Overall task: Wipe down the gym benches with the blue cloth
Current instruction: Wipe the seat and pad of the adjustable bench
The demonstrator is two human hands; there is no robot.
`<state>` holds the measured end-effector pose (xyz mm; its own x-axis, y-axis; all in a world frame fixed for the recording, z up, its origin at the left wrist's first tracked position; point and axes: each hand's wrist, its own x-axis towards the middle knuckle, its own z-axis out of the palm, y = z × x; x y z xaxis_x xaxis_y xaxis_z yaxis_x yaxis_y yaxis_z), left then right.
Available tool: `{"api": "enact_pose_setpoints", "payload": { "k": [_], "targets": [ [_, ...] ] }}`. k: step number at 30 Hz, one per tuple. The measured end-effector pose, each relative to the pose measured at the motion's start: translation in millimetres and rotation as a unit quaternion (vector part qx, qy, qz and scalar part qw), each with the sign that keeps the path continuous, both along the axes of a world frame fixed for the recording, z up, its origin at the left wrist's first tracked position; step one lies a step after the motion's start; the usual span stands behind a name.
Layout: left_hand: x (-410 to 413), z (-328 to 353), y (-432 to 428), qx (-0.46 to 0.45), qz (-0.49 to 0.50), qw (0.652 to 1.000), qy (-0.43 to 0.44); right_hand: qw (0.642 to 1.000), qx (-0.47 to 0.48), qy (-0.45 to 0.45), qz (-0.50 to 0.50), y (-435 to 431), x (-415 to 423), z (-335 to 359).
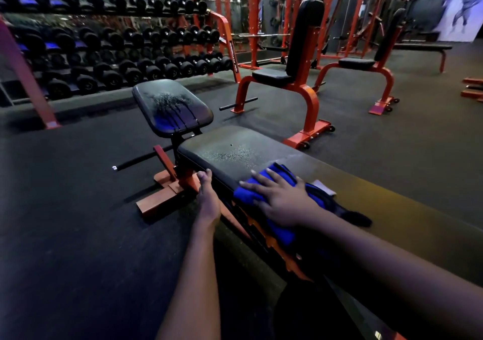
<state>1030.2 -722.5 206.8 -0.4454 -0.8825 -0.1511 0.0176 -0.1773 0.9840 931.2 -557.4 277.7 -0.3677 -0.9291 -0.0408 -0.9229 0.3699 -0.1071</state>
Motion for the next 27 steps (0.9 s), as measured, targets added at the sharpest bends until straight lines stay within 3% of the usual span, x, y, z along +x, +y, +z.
{"api": "enact_pose_setpoints", "payload": {
  "k": [3, 6, 8, 10, 12, 13, 15, 18, 20, 23, 27],
  "targets": [
    [1.3, 5.4, -0.9, -0.047, 0.008, 0.999, 0.012, 0.999, -0.011, -0.038, -0.003, -45.6, -4.7, 3.8],
    [3.1, 9.3, 5.5, -0.074, 0.021, 0.997, -0.008, 0.998, -0.040, -0.033, -0.021, -32.4, -5.8, -2.4],
    [2.2, 15.3, 18.7, -0.102, 0.069, 0.992, -0.034, 0.997, -0.055, -0.030, -0.041, -15.1, -6.6, -5.3],
    [-0.8, 29.6, 43.1, -0.156, 0.159, 0.973, -0.060, 0.990, -0.076, -0.105, -0.051, -5.0, -11.4, 0.8],
    [-7.8, 50.8, 74.6, -0.242, 0.249, 0.935, -0.076, 0.943, -0.204, -0.253, -0.075, -0.5, -21.2, 16.9],
    [-13.7, 61.0, 91.6, -0.278, 0.264, 0.919, -0.095, 0.908, -0.285, -0.287, -0.110, 1.7, -32.5, 23.4],
    [-31.9, 77.5, 123.7, -0.333, 0.216, 0.895, -0.203, 0.875, -0.363, -0.230, -0.221, 10.1, -63.5, 32.5],
    [-65.0, 89.4, 162.3, -0.315, 0.027, 0.867, -0.386, 0.886, -0.207, -0.168, -0.378, 31.8, -111.9, 29.6],
    [-82.2, 83.6, 176.3, -0.292, -0.050, 0.845, -0.445, 0.884, -0.095, -0.163, -0.427, 44.8, -139.2, 20.6],
    [-92.0, 69.3, 173.0, -0.329, -0.076, 0.801, -0.495, 0.894, -0.034, -0.160, -0.417, 53.5, -172.6, 5.4],
    [-77.5, 60.1, 119.5, -0.429, -0.135, 0.750, -0.484, 0.912, -0.004, -0.143, -0.384, 52.1, -182.5, -0.1]
  ]
}}
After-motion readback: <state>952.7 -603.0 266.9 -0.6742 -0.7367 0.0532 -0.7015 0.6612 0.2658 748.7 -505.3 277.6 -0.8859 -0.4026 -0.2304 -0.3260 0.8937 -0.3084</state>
